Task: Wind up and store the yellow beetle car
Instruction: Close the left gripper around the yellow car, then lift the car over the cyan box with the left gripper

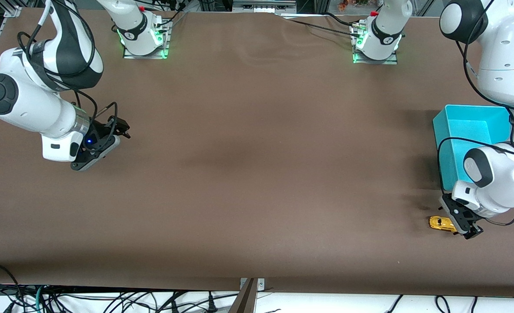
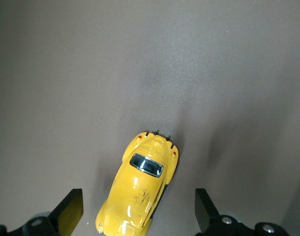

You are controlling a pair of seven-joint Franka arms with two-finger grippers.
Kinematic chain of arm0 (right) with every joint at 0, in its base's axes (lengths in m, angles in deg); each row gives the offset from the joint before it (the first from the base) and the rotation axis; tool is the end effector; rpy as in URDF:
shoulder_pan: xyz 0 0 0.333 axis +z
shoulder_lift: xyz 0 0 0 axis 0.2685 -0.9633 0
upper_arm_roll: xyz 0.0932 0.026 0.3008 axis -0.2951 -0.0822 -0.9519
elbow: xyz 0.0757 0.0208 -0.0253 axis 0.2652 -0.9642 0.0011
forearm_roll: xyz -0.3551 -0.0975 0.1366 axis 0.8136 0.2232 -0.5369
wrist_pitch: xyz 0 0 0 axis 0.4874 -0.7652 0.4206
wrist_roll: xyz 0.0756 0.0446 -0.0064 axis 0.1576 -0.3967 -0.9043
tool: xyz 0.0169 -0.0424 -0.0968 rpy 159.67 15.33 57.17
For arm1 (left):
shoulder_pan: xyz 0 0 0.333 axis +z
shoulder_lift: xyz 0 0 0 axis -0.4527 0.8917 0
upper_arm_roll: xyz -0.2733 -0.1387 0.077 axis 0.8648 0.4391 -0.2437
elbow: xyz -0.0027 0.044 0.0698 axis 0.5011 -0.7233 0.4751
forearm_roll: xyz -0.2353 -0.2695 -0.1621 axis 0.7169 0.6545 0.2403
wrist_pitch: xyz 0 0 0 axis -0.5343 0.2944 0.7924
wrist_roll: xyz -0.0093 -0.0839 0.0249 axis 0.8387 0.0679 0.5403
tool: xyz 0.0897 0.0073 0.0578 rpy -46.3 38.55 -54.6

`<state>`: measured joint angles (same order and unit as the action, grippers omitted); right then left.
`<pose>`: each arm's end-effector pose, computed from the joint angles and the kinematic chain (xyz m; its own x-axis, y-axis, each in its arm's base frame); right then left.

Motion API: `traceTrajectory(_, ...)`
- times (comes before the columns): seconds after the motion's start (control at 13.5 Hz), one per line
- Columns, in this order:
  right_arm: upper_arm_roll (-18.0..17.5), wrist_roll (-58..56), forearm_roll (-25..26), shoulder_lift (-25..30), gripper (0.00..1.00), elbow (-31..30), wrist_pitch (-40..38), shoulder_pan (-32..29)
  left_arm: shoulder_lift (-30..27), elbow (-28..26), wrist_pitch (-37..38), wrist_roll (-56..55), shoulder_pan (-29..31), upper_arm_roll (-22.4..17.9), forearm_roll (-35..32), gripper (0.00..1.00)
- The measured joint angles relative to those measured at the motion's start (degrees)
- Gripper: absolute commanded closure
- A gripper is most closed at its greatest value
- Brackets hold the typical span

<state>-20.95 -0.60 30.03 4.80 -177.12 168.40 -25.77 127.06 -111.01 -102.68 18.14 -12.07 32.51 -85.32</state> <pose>0.6044 0.0991 0.4306 0.7725 0.6347 -0.0218 0.6300 -0.7702 -0.0999 0.7346 0.1615 0.1953 0.2811 -0.9588 0.0413 -0.9380 -0.2835 -0.1993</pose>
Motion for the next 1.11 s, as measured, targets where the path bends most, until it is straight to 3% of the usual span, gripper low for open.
traceTrajectory(0.44,0.02,0.07,0.00,-0.04,0.00,0.00,-0.18,0.00,0.85,0.09,-1.43,0.22,-0.02,0.00,0.00,0.00)
traceTrajectory(0.52,0.02,0.07,0.00,-0.04,0.00,0.00,-0.18,0.00,1.10,0.10,-1.73,0.22,-0.01,0.00,0.00,0.11)
traceTrajectory(0.59,0.02,0.07,0.00,-0.05,0.00,0.00,-0.20,0.00,1.31,0.10,-1.91,0.22,0.01,0.00,0.00,0.36)
traceTrajectory(0.67,0.02,0.08,0.00,-0.04,0.00,0.00,-0.22,0.00,1.41,0.10,-1.92,0.22,0.02,0.00,0.00,0.69)
traceTrajectory(0.74,0.02,0.08,0.00,-0.05,0.00,0.00,-0.24,0.00,1.43,0.10,-1.92,0.22,0.02,0.00,0.00,0.86)
traceTrajectory(0.81,0.03,0.30,0.00,-0.05,0.00,0.00,-0.27,0.00,1.44,0.10,-1.93,0.22,0.02,0.00,0.00,0.98)
traceTrajectory(1.11,0.31,4.50,0.00,0.22,0.00,0.00,-1.60,0.00,1.43,0.20,-2.01,-0.07,-0.07,0.04,0.00,1.00)
